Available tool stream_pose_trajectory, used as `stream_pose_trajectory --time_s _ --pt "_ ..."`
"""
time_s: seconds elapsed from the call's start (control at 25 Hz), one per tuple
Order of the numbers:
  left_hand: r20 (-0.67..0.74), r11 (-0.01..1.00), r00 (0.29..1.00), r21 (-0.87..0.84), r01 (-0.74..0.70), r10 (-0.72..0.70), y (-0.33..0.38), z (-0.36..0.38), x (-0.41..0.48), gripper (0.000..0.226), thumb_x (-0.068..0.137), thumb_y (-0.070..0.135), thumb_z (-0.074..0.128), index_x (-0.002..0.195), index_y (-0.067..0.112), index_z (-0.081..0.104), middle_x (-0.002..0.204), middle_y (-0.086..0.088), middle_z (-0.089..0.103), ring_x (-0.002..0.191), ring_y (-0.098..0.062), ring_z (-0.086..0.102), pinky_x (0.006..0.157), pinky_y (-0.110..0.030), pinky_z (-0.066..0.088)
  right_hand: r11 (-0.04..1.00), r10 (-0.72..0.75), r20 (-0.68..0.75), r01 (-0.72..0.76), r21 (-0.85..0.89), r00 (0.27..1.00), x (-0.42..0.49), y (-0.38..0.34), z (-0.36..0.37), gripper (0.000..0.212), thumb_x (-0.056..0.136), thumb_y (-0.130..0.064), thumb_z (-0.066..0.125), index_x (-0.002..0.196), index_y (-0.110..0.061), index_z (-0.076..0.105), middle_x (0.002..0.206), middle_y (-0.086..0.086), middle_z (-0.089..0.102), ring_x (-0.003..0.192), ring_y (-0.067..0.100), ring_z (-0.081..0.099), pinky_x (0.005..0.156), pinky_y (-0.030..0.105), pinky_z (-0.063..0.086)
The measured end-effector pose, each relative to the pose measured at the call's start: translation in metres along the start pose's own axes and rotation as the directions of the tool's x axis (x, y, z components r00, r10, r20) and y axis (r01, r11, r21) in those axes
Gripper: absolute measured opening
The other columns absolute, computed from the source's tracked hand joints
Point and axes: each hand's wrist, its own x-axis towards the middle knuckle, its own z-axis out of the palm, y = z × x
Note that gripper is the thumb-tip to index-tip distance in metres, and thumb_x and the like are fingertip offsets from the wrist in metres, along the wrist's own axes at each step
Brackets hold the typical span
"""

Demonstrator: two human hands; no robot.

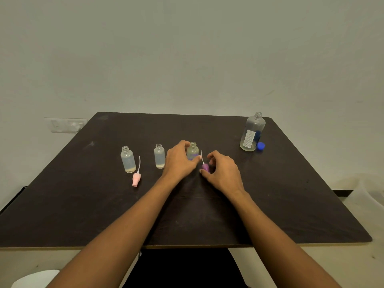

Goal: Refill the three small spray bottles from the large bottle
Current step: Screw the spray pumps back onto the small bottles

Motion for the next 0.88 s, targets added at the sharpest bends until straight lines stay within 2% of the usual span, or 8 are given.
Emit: stream_pose_trajectory --time_s 0.12,0.24,0.32,0.44,0.52,0.64,0.76,0.88 --pt "-0.014 1.000 1.000 -0.002 0.013 -0.013 -0.003 0.003 0.001 0.056 0.083 0.035 0.088 0.131 0.019 0.063 0.122 0.001 0.074 0.106 -0.013 0.069 0.089 -0.025 0.053 1.000 0.004 -0.021 -0.004 -0.006 1.000 -0.001 0.001 0.004 0.037 0.084 -0.045 0.081 0.114 -0.031 0.064 0.087 -0.016 0.062 0.087 0.006 0.058 0.070 0.031 0.056" --pt "-0.032 0.999 0.999 -0.026 0.020 -0.021 -0.004 0.003 0.001 0.051 0.082 0.031 0.090 0.124 0.018 0.066 0.114 0.002 0.076 0.095 -0.008 0.069 0.085 -0.022 0.055 0.999 0.028 -0.030 -0.028 0.022 0.999 -0.001 0.002 0.003 0.031 0.083 -0.042 0.082 0.107 -0.033 0.064 0.084 -0.017 0.063 0.083 0.005 0.061 0.071 0.033 0.059" --pt "-0.044 0.999 0.999 -0.049 0.023 -0.025 -0.004 0.002 0.001 0.048 0.080 0.030 0.092 0.120 0.018 0.068 0.110 0.002 0.077 0.092 -0.007 0.070 0.084 -0.023 0.057 0.994 0.061 -0.047 -0.057 0.094 0.997 -0.002 0.003 -0.001 0.028 0.082 -0.039 0.084 0.101 -0.035 0.064 0.081 -0.017 0.064 0.076 0.003 0.064 0.070 0.029 0.060" --pt "-0.053 0.997 0.999 -0.073 0.006 -0.010 -0.002 -0.001 -0.004 0.046 0.080 0.029 0.092 0.118 0.018 0.069 0.108 0.003 0.077 0.089 -0.006 0.067 0.081 -0.021 0.056 0.967 0.124 -0.092 -0.100 0.233 0.988 -0.003 0.005 -0.015 0.026 0.081 -0.032 0.088 0.093 -0.034 0.065 0.080 -0.016 0.068 0.074 -0.004 0.066 0.065 0.013 0.055" --pt "-0.054 0.995 0.999 -0.098 -0.014 0.009 0.000 -0.005 -0.009 0.044 0.081 0.029 0.091 0.117 0.019 0.069 0.108 0.004 0.076 0.090 -0.006 0.067 0.079 -0.017 0.053 0.935 0.154 -0.125 -0.104 0.338 0.980 -0.002 0.006 -0.032 0.024 0.081 -0.028 0.089 0.092 -0.032 0.068 0.082 -0.014 0.071 0.077 -0.005 0.068 0.066 0.014 0.058" --pt "-0.048 0.986 0.998 -0.159 -0.043 0.036 0.009 -0.015 -0.017 0.044 0.082 0.033 0.091 0.118 0.020 0.068 0.110 0.006 0.075 0.097 -0.007 0.071 0.082 -0.016 0.055 0.894 0.144 -0.191 -0.045 0.447 0.971 -0.001 0.003 -0.070 0.019 0.082 -0.023 0.088 0.092 -0.026 0.072 0.083 -0.014 0.074 0.078 -0.002 0.071 0.068 0.013 0.058" --pt "-0.051 0.972 0.997 -0.222 -0.074 0.064 0.021 -0.025 -0.029 0.046 0.082 0.034 0.090 0.120 0.020 0.069 0.112 0.007 0.075 0.101 -0.007 0.073 0.088 -0.023 0.060 0.892 0.096 -0.243 0.025 0.451 0.965 -0.001 -0.007 -0.112 0.015 0.082 -0.025 0.087 0.092 -0.026 0.076 0.083 -0.013 0.076 0.074 0.000 0.069 0.064 0.008 0.050" --pt "-0.059 0.956 0.995 -0.278 -0.095 0.082 0.034 -0.033 -0.044 0.045 0.081 0.033 0.091 0.119 0.022 0.070 0.109 0.010 0.074 0.100 -0.007 0.074 0.089 -0.024 0.062 0.885 0.034 -0.248 0.087 0.458 0.968 -0.003 -0.019 -0.148 0.017 0.082 -0.022 0.086 0.096 -0.027 0.079 0.090 -0.012 0.077 0.082 0.005 0.071 0.071 0.014 0.054"
